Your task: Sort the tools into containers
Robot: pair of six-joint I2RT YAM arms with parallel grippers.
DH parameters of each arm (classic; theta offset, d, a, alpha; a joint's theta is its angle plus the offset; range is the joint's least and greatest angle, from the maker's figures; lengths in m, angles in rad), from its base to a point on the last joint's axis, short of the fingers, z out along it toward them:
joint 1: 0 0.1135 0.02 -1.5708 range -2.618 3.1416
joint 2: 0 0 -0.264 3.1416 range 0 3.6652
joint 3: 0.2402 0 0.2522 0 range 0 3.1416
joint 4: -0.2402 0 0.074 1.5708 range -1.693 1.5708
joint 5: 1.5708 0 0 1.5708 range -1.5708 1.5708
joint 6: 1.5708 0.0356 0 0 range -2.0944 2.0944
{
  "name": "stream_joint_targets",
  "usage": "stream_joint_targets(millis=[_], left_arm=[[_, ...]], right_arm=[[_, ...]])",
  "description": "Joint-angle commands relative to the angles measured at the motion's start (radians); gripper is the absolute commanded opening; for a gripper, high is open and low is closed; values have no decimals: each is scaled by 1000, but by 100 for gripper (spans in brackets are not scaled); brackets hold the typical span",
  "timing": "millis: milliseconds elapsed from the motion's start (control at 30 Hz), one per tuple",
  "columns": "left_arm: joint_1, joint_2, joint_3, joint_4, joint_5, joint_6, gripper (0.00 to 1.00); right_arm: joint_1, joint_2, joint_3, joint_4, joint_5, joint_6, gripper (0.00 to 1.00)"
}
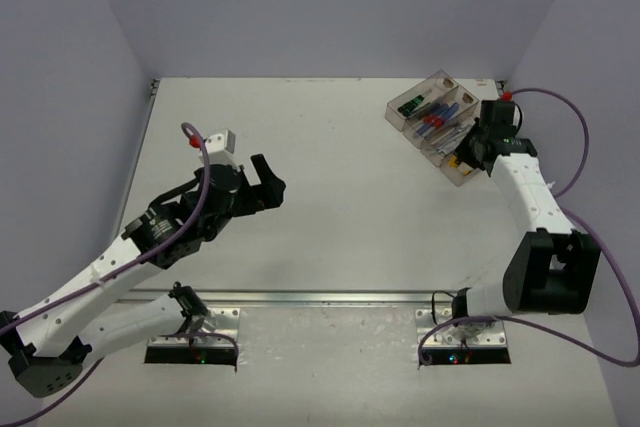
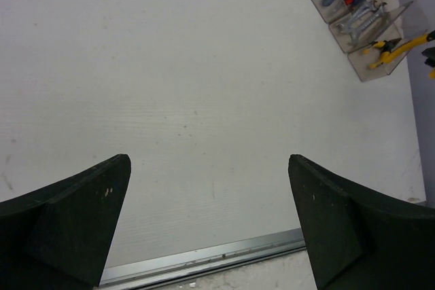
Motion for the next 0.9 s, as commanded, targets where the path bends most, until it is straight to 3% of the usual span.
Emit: stream_joint_targets(millis=[0, 200, 467, 500, 600, 633, 867], left_arm=[[-3, -40, 48, -161, -81, 120, 100], [-2, -92, -84, -54, -81, 161, 100], [-3, -115, -94, -40, -55, 183, 100], [-3, -117, -95, -40, -55, 184, 100], [-3, -119, -94, -38, -56, 184, 100], [-3, -117, -93, -39, -58, 184, 100], [-3, -94, -86, -51, -85, 175, 100]], right_arm=[[-52, 92, 181, -93, 133, -81, 0], [-110, 242, 321, -99, 132, -48, 0], [-120, 416, 466, -156, 147, -17, 2], [-124, 435, 478, -163, 146, -16, 6], [-130, 453, 500, -192, 148, -4, 51], [-130, 451, 501, -197, 151, -2, 59], [-130, 394, 495, -209, 161, -18, 76]])
